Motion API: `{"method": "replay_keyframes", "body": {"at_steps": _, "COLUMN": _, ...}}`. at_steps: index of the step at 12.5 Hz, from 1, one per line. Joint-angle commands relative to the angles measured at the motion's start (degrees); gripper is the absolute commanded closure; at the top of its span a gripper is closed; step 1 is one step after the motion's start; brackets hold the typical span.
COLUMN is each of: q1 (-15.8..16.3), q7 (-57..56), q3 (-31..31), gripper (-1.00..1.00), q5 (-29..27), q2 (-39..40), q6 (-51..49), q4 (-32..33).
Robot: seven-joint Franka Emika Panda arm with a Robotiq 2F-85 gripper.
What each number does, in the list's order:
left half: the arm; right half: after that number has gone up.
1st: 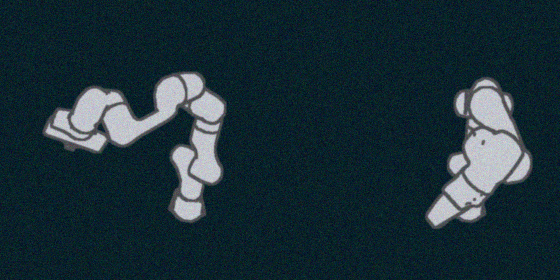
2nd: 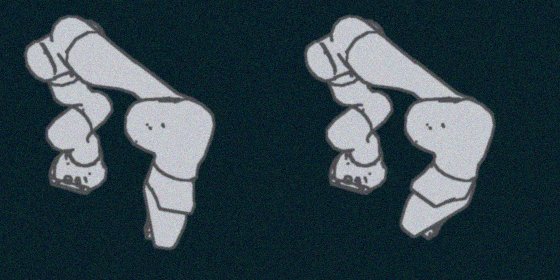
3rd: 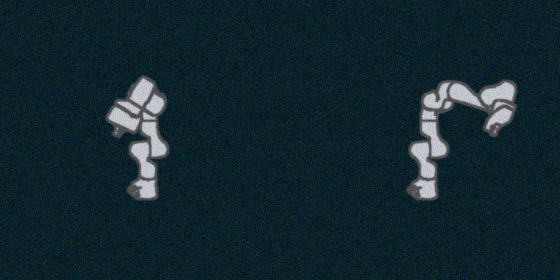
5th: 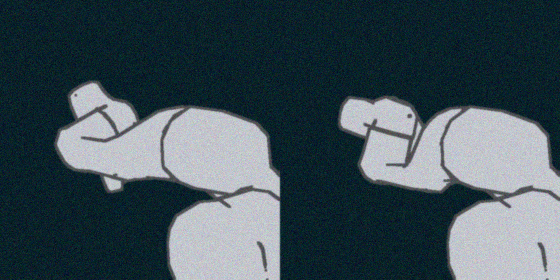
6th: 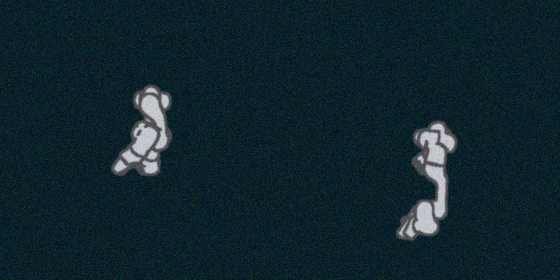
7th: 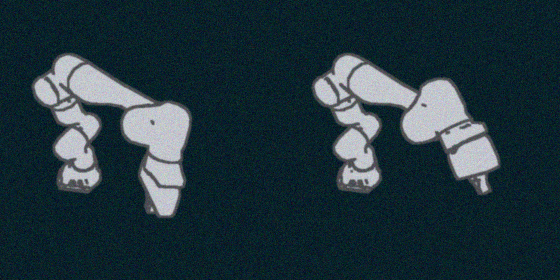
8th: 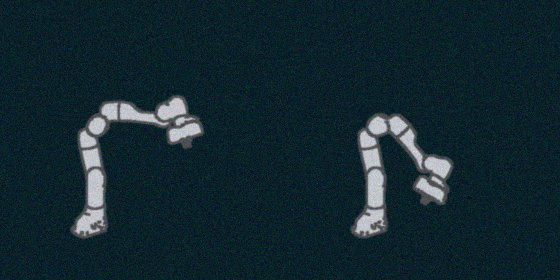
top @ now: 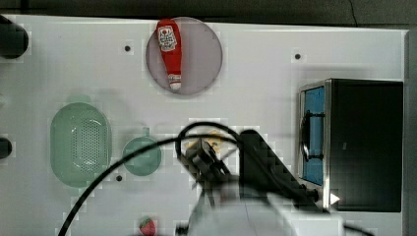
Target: Pick banana from table and place on oven.
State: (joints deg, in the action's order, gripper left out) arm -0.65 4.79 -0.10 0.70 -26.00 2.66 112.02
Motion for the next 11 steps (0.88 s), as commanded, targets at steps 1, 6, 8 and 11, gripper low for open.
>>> {"method": "replay_keyframes", "body": {"at_steps": 1, "q1": -0.46, "q7": 1.20, "q3": -1.03, "gripper": -1.00, "q5": 0.28, "q2": 10.01, "q6": 4.84, "q4": 6.29}}
{"method": "replay_keyframes", "body": {"at_steps": 6, "q1": -0.47, "q7": 1.21, "q3": -1.10, "gripper": -1.00, "q5": 0.28, "q2": 18.45, "q6": 19.95, "q4": 14.24}}
{"method": "replay_keyframes", "body": {"at_steps": 8, "q1": -0.48, "q7": 1.21, "q3": -1.20, "gripper": -1.00, "q5": 0.28, "q2": 21.37, "q6": 26.95, "q4": 17.84}}
{"method": "replay_keyframes", "body": {"at_steps": 11, "q1": -0.48, "q7": 1.23, "q3": -1.15, "gripper": -1.00, "q5": 0.27, "q2": 26.30, "q6": 37.48, "q4": 22.65}}
